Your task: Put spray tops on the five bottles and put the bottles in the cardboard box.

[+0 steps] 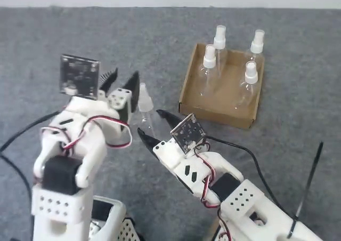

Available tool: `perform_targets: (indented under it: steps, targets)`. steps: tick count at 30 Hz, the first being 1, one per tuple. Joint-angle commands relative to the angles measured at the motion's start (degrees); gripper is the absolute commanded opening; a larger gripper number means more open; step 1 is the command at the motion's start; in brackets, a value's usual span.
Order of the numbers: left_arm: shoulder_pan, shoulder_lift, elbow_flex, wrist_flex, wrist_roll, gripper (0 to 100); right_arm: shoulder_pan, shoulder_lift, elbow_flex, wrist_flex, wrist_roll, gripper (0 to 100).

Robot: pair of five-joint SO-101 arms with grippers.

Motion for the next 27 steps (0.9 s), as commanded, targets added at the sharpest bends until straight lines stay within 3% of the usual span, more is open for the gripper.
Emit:
perform_targets:
  steps: [1, 10, 21, 27]
  targets:
    - [-0.79, 4.57, -4.26, 0.0, 0.0, 13, 0.84, -2.33, -0.79, -1.63, -0.79, 0.6]
    - [-0.35, 15.12, -3.38, 0.44, -0.09, 13, 0.84, -2.51, -0.79, -1.36, -0.79, 0.6]
    - [4.22, 4.4, 8.66, 1.58, -3.16, 13, 0.84, -2.33, -0.79, -1.45, -0.79, 0.6]
    - [4.66, 1.85, 7.87, 1.58, -3.25, 13, 0.84, -2.33, -0.79, -1.45, -0.79, 0.6]
